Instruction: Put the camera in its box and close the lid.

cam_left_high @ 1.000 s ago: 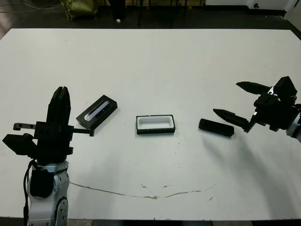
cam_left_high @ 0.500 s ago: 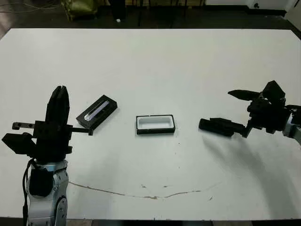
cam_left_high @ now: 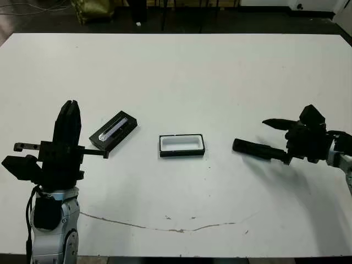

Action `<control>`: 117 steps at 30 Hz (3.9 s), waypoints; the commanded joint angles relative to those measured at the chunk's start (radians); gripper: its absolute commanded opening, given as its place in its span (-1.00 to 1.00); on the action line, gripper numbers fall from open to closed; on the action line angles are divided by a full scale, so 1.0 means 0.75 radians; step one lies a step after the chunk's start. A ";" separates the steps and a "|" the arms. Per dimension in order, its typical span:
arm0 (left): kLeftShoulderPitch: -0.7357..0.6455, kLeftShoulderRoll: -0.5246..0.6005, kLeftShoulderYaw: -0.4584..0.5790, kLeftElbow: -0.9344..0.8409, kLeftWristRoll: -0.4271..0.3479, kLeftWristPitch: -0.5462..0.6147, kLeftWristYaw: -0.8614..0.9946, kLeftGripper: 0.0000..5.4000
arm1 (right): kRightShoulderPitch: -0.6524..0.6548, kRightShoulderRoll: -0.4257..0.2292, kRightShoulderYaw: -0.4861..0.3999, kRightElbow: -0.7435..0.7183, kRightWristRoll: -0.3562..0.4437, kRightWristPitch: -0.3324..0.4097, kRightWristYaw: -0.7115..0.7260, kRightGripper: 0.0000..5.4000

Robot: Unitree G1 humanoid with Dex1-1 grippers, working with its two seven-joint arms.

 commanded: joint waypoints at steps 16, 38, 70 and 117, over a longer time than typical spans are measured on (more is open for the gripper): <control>0.024 0.012 0.005 0.018 -0.002 0.010 -0.002 -1.00 | 0.045 0.033 0.084 0.062 -0.057 -0.029 0.003 0.07; 0.028 0.005 0.003 0.011 0.015 0.010 0.015 -1.00 | 0.079 0.021 0.145 0.063 -0.089 0.021 -0.022 0.20; 0.031 0.002 0.002 0.006 0.012 0.011 0.015 -1.00 | 0.108 0.033 0.204 0.128 -0.197 -0.199 -0.139 -0.78; 0.025 -0.007 -0.014 0.043 0.007 -0.037 0.008 -1.00 | -0.143 0.175 0.133 -0.039 0.121 0.072 0.207 -0.81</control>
